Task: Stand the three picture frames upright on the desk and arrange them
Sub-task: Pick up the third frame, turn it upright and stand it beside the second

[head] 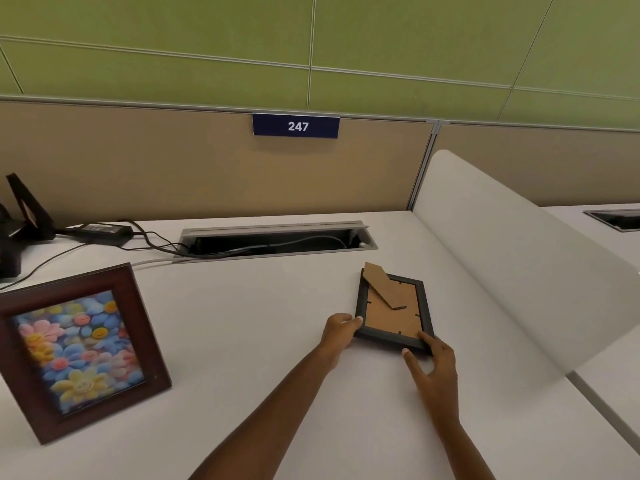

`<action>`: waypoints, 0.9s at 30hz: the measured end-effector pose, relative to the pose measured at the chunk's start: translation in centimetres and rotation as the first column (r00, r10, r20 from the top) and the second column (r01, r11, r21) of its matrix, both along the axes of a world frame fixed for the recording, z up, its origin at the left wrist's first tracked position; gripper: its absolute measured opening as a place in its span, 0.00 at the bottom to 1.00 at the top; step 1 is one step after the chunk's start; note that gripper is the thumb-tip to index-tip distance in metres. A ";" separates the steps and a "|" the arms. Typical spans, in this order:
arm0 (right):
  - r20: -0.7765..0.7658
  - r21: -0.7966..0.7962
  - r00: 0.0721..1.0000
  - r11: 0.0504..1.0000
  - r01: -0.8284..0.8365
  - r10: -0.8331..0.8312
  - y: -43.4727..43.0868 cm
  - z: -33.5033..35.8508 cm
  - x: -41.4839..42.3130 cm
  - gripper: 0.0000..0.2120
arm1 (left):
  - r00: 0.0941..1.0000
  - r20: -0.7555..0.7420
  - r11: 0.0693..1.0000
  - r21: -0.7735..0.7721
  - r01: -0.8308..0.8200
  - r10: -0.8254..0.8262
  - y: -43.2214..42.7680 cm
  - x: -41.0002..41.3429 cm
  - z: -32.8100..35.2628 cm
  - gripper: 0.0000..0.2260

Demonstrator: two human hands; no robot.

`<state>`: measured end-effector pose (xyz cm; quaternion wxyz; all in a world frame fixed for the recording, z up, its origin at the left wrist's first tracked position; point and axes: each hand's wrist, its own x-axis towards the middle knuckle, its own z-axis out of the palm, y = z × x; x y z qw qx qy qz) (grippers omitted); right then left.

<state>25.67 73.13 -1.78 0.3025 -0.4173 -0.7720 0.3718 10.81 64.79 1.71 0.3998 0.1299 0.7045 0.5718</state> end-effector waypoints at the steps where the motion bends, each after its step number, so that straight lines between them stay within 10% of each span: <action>1: -0.024 0.000 1.000 1.000 -0.001 0.001 -0.1 0.0 0.1 0.23 | 1.000 0.002 1.000 -0.009 -0.008 0.008 0.1 0.1 -0.1 0.08; 10: -0.078 0.072 0.997 0.997 0.000 0.006 -0.7 -0.4 1.1 0.20 | 0.939 0.340 0.988 0.124 -0.091 0.044 -1.0 0.5 1.0 0.11; 27: -0.305 0.252 0.940 0.965 -0.073 0.151 -3.0 3.3 1.7 0.20 | 0.898 0.435 0.957 0.282 -0.070 -0.063 -10.3 1.4 8.0 0.02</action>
